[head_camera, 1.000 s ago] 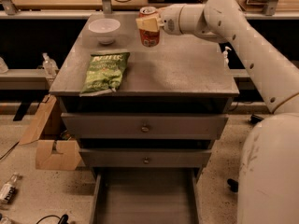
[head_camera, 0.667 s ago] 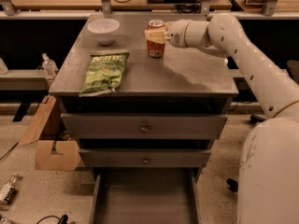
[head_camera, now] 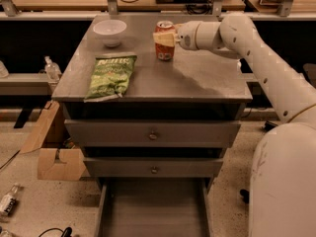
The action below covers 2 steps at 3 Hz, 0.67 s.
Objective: Pick coke can from bottom drawer and place on counter
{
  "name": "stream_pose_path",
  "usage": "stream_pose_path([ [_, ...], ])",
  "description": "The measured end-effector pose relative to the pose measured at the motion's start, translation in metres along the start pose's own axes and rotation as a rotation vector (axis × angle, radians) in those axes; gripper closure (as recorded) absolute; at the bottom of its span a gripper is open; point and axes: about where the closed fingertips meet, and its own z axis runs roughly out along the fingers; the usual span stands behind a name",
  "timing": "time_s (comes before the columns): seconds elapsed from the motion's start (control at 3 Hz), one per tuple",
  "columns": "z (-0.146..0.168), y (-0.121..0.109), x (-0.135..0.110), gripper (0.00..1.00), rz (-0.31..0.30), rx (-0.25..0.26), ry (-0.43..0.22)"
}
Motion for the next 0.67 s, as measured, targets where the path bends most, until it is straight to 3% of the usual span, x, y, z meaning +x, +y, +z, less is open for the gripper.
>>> stream_pose_path([
  [0.67, 0.0030, 0.0021, 0.0005, 0.11, 0.001, -0.005, 0.001],
])
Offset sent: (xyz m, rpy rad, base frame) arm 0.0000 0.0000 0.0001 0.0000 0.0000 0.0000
